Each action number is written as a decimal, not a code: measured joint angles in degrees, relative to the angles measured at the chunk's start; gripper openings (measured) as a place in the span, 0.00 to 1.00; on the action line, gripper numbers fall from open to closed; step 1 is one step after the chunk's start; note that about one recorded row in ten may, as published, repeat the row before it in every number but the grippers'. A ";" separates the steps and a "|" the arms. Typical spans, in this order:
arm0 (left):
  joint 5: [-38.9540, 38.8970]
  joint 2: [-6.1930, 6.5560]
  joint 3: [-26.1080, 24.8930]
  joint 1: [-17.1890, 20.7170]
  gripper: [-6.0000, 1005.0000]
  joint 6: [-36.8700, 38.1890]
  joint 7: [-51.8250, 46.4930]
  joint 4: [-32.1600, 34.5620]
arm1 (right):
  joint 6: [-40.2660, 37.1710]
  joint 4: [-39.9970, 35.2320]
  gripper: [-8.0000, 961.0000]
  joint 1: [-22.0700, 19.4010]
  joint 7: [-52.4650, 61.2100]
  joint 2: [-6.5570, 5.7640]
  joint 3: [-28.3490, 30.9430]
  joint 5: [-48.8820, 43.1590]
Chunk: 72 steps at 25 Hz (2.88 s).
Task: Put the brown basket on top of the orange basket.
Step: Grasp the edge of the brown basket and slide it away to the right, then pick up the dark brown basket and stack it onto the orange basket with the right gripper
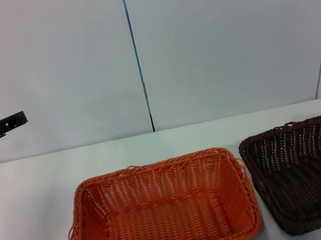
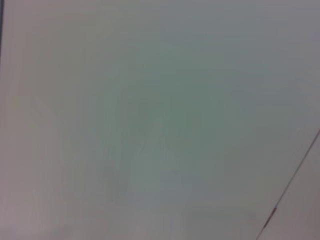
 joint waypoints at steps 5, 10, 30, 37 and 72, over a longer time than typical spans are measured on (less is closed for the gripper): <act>2.69 0.03 0.28 -0.42 0.92 -0.43 -1.38 -0.77 | 2.49 0.45 0.95 -0.45 0.01 0.59 -0.08 0.00; 5.12 0.10 0.03 -1.69 0.92 -1.04 -2.12 -0.79 | 5.41 1.73 0.95 -1.00 0.02 0.41 -0.07 0.01; 13.19 0.78 0.36 -5.66 0.92 -3.12 -6.50 -0.61 | -1.53 1.88 0.83 -5.37 0.02 1.56 0.26 0.00; 14.51 0.97 0.40 -6.82 0.92 -4.45 -7.30 -0.53 | -2.57 1.90 0.76 -6.03 0.02 1.60 0.58 0.01; 19.22 1.63 0.46 -9.90 0.92 -11.78 -10.50 -0.89 | -9.63 -1.02 0.55 -9.34 0.03 3.53 1.33 0.08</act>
